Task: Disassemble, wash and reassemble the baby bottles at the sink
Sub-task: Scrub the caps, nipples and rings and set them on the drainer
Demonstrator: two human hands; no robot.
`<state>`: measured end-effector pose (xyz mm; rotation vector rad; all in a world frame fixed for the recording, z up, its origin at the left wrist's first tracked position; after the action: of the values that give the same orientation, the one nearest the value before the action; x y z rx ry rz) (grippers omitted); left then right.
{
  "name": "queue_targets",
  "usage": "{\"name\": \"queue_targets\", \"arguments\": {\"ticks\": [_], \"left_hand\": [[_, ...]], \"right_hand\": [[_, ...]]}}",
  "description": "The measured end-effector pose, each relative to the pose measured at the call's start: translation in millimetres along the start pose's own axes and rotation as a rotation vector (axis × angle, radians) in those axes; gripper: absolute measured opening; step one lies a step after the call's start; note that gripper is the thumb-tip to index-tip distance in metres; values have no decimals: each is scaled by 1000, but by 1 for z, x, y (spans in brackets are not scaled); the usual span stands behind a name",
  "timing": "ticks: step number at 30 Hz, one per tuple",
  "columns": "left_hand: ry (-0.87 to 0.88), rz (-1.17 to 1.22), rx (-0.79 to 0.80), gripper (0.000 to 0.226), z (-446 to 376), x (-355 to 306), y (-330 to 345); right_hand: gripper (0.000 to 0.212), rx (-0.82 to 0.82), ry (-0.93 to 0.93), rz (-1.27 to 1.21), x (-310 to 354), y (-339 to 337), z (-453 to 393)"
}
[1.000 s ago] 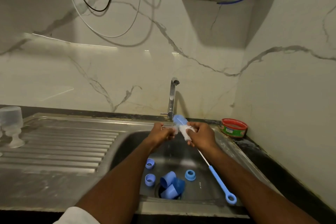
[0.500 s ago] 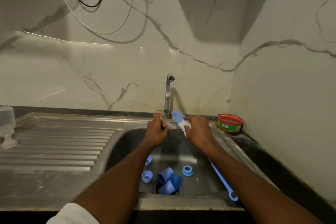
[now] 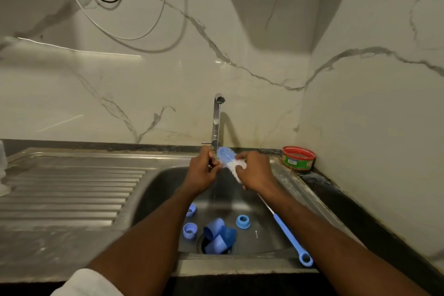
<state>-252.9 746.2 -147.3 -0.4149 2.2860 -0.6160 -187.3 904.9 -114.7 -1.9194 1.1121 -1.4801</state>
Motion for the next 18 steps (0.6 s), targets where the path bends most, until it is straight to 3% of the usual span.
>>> {"name": "queue_targets", "arguments": {"ticks": [5, 9, 12, 15, 18], "left_hand": [[263, -86, 85, 30, 2, -23, -8], [244, -95, 48, 28, -2, -24, -6], [313, -199, 131, 19, 1, -31, 4], [335, -260, 162, 13, 3, -34, 6], [207, -277, 34, 15, 1, -20, -8]], "right_hand": [[35, 110, 89, -64, -13, 18, -2], [39, 44, 104, -71, -26, 3, -2], [36, 0, 67, -155, -18, -5, -5], [33, 75, 98, -186, -16, 7, -4], [31, 237, 150, -108, -25, 30, 6]]}}
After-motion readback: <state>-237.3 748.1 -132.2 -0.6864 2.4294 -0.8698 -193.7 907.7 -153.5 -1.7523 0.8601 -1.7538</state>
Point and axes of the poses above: each hand's wrist, its own z-axis away from the middle knuckle, its own y-axis out of the palm, x = y × z, the point moved 9 cm from there along -z, towards the middle knuckle, and after that the axes turned 6 degrees about x, right-handed, at the moved point
